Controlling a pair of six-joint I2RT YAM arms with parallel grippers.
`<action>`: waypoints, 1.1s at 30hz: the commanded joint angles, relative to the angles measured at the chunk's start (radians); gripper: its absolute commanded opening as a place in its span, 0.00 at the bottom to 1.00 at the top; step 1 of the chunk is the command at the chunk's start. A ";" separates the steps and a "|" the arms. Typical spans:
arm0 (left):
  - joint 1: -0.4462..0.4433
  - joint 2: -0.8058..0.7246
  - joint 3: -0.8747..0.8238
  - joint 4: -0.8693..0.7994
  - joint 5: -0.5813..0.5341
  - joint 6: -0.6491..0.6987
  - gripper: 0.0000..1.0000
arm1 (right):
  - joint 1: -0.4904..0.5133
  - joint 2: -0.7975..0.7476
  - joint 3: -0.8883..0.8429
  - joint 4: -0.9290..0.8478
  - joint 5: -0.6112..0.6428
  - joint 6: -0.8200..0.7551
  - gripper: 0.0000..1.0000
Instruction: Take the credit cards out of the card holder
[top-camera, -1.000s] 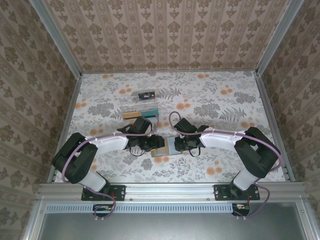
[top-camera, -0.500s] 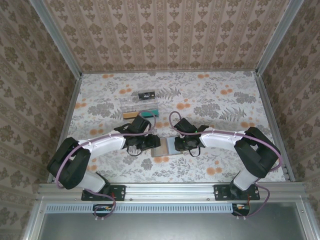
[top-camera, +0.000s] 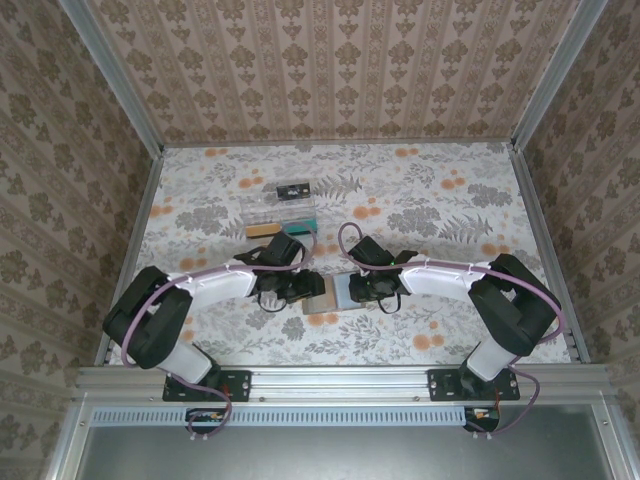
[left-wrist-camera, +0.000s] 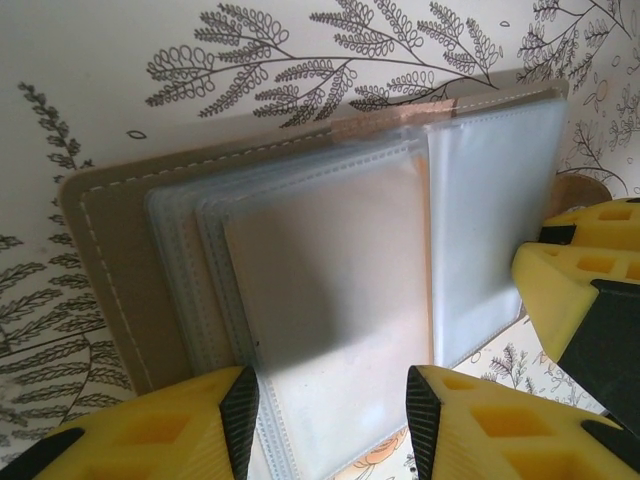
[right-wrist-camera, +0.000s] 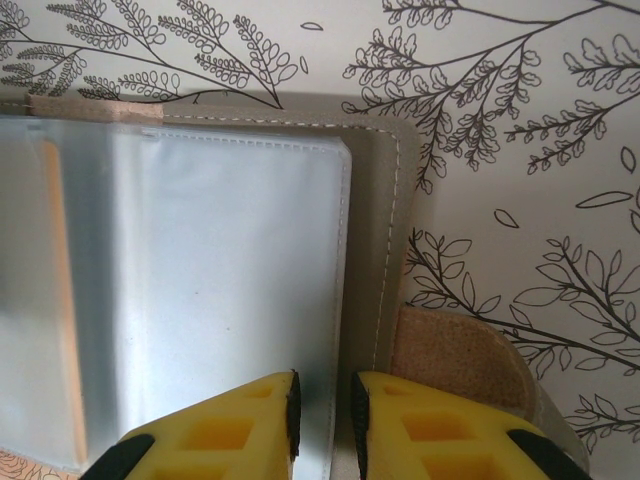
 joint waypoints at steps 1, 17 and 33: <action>-0.003 0.025 0.003 0.020 0.031 0.008 0.47 | 0.000 0.035 -0.017 0.000 -0.010 0.009 0.25; -0.015 0.018 0.034 0.080 0.085 0.016 0.50 | 0.002 0.036 -0.020 0.002 -0.009 0.011 0.25; -0.005 -0.006 0.027 -0.060 -0.035 0.009 0.50 | 0.002 0.002 0.005 -0.047 0.025 0.004 0.27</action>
